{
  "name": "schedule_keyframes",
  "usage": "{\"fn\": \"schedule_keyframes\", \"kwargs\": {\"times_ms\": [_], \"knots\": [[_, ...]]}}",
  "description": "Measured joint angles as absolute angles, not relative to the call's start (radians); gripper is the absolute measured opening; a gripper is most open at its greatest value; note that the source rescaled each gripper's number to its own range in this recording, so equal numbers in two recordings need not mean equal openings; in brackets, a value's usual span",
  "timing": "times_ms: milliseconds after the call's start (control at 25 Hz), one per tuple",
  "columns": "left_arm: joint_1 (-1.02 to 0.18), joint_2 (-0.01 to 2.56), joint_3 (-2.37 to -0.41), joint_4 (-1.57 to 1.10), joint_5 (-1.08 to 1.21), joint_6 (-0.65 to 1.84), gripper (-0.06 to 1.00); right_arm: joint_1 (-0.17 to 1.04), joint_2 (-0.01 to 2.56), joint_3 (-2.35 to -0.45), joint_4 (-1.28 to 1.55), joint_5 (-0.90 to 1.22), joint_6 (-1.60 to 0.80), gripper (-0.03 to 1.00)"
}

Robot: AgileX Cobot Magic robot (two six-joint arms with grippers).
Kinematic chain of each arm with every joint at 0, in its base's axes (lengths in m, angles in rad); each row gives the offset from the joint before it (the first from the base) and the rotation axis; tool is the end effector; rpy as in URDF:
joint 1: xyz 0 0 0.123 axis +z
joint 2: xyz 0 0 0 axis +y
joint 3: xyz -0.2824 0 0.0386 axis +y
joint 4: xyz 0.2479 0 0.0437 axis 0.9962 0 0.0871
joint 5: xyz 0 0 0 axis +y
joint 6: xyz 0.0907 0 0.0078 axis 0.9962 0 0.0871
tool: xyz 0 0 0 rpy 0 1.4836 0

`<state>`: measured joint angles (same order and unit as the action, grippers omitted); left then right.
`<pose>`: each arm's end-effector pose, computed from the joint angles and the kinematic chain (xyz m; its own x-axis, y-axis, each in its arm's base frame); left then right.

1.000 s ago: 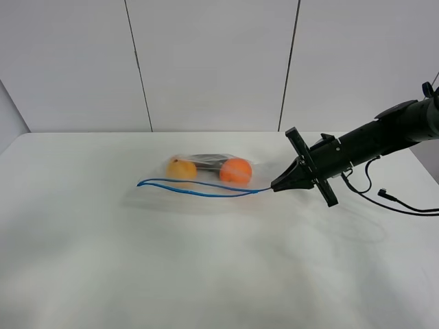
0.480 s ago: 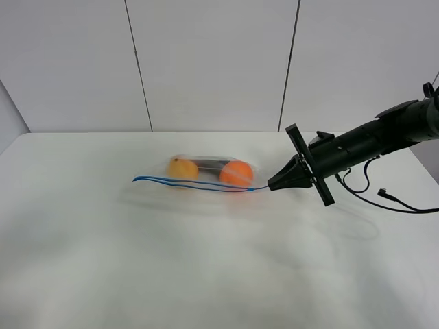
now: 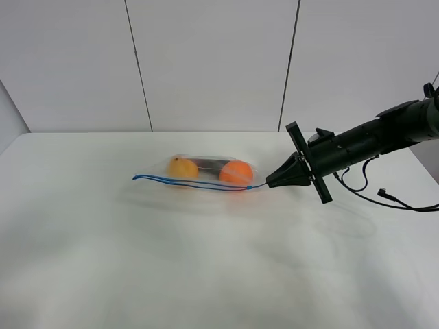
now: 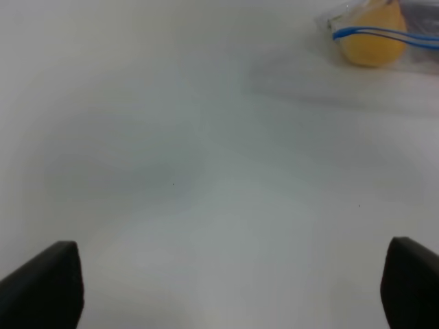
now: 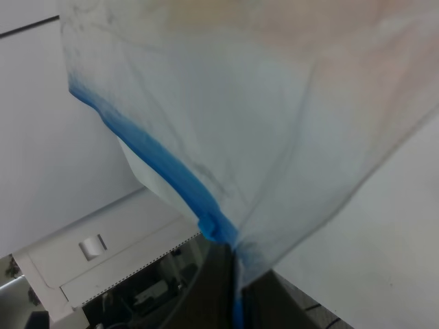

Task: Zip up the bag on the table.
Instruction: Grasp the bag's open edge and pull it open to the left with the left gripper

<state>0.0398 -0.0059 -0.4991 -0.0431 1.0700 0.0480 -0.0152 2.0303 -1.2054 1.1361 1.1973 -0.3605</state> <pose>-0.0059 -0.0037 0.2762 -0.4591 0.0090 -0.8883 0.0063 1.0000 0.0069 0.3618 0.0714 0.1579 -0.9540 0.1756 0.2428 0.2990 0.5063 0.8088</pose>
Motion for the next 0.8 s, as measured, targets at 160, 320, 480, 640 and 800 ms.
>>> {"fn": "schedule_keyframes", "kwargs": {"times_ms": [160,320,480,640,800], "knots": [[0.04,-0.006,-0.499,-0.043,1.07,0.048,1.0,-0.015,2.03,-1.205,1.136,1.196,-0.365,0.0],[0.04,-0.006,-0.499,-0.043,1.07,0.048,1.0,-0.015,2.03,-1.205,1.136,1.196,-0.378,0.0],[0.04,0.044,-0.539,-0.043,1.046,0.048,1.0,-0.015,2.03,-1.205,1.136,1.192,-0.378,0.0],[0.04,0.274,-0.691,-0.043,1.016,0.048,1.0,-0.015,2.03,-1.205,1.136,1.181,-0.378,0.0],[0.04,0.559,-0.876,-0.043,1.0,0.112,1.0,-0.015,2.031,-1.205,1.136,1.18,-0.379,0.0]]}}
